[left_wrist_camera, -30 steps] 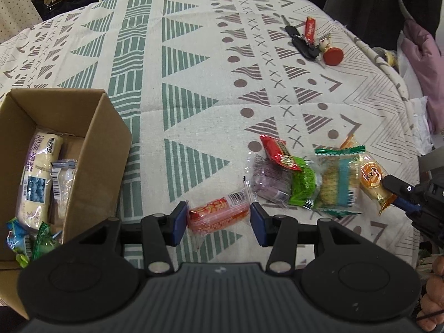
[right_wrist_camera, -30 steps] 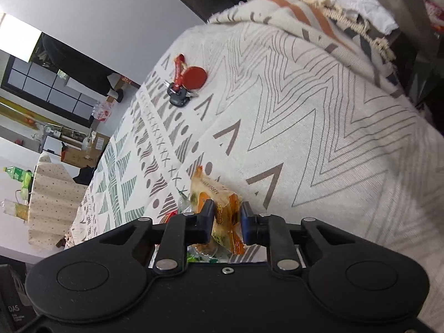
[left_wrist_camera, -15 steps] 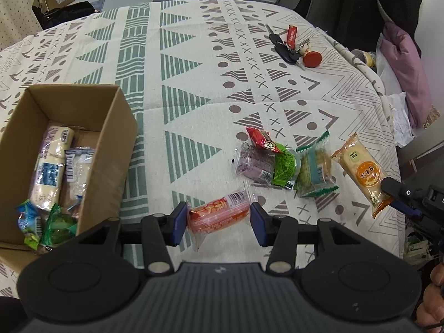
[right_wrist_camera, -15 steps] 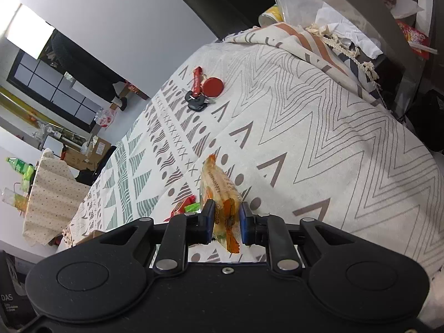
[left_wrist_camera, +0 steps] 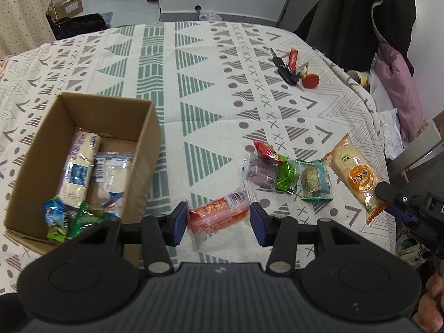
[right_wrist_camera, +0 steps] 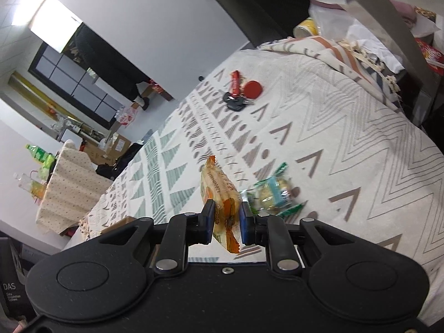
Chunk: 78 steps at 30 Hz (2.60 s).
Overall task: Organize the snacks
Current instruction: 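Carry the orange candy and pastry bag over the box and open both grippers, then move the left gripper to the purple candy bag while the right nears the cookie packet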
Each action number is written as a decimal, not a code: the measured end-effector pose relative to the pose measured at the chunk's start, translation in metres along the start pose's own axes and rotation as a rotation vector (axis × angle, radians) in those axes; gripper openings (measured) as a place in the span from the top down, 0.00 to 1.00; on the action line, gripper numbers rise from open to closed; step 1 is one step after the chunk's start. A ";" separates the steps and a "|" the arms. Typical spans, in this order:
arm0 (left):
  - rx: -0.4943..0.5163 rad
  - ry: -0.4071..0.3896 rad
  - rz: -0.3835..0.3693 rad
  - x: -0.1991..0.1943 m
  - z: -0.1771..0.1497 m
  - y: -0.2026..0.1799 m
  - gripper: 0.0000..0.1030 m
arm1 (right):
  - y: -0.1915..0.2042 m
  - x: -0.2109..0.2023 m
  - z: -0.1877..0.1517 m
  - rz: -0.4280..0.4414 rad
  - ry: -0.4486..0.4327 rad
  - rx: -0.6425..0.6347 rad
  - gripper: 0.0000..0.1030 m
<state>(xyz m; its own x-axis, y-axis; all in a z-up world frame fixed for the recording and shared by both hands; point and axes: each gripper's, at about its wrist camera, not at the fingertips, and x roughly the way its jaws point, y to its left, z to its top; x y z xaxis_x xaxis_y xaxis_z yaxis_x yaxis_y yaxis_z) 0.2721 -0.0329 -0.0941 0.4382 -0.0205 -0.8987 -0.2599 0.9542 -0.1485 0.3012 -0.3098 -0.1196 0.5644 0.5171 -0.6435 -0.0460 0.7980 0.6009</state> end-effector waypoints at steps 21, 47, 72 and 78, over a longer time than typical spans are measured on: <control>-0.087 -0.081 0.029 -0.044 0.013 0.072 0.54 | 0.084 0.018 -0.025 0.095 0.043 -0.118 0.82; -0.241 -0.027 0.007 -0.020 0.020 0.178 0.50 | 0.184 0.089 -0.056 0.114 0.145 -0.228 0.82; -0.225 -0.013 -0.023 -0.014 0.014 0.173 0.23 | 0.150 0.080 -0.058 -0.032 0.153 -0.177 0.52; -0.198 -0.018 -0.036 -0.016 0.012 0.152 0.22 | 0.130 0.064 -0.054 -0.060 0.131 -0.168 0.43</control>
<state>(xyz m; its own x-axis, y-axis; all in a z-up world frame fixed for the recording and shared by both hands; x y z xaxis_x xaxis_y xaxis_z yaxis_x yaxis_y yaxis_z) 0.2362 0.1160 -0.0972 0.4646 -0.0463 -0.8843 -0.4073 0.8756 -0.2598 0.2864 -0.1562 -0.1082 0.4590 0.4944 -0.7382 -0.1588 0.8631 0.4794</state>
